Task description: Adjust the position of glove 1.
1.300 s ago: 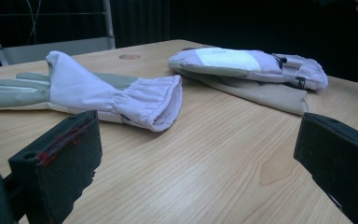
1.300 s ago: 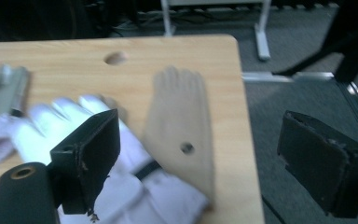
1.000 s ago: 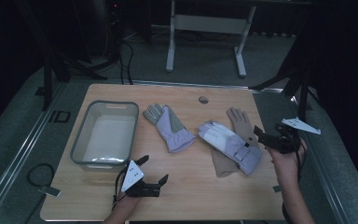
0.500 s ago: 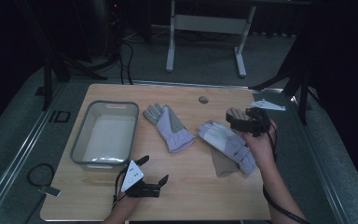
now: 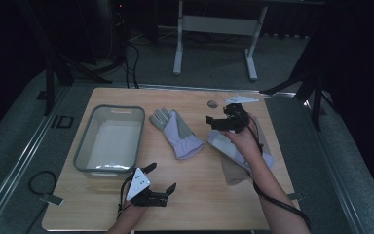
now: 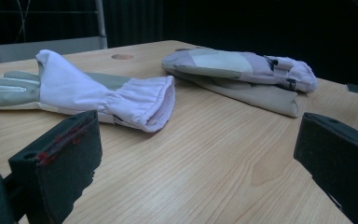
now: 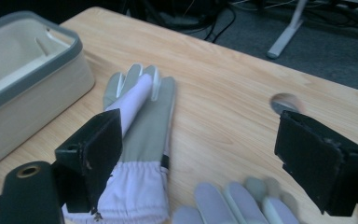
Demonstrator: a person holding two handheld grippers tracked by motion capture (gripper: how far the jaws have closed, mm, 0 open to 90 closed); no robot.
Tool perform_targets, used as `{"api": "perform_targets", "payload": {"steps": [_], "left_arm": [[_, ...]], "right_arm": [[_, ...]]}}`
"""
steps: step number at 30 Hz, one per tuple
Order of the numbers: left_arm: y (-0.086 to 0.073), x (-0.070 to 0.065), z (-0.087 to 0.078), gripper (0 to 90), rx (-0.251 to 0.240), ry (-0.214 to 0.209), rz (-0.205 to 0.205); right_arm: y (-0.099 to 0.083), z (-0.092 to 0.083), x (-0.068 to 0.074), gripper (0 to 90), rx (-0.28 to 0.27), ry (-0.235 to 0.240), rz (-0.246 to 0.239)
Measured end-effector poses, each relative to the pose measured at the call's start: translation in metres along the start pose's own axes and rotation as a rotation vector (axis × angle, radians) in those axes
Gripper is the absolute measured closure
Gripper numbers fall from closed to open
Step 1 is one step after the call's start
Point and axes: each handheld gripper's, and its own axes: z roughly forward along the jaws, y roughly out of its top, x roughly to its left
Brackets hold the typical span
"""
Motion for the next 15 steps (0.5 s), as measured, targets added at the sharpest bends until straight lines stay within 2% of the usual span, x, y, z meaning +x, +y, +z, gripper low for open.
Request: {"api": "perform_targets", "payload": {"steps": [10, 15], "left_arm": [[0.000, 0.001, 0.000, 1.0, 0.002, -0.004, -0.003], [0.000, 0.001, 0.000, 1.0, 0.001, -0.004, -0.003]], "right_arm": [[-0.002, 0.058, 0.021, 17.3, 0.075, 0.056, -0.029], [-0.002, 0.082, 0.031, 19.4, 0.104, 0.087, -0.046]]}}
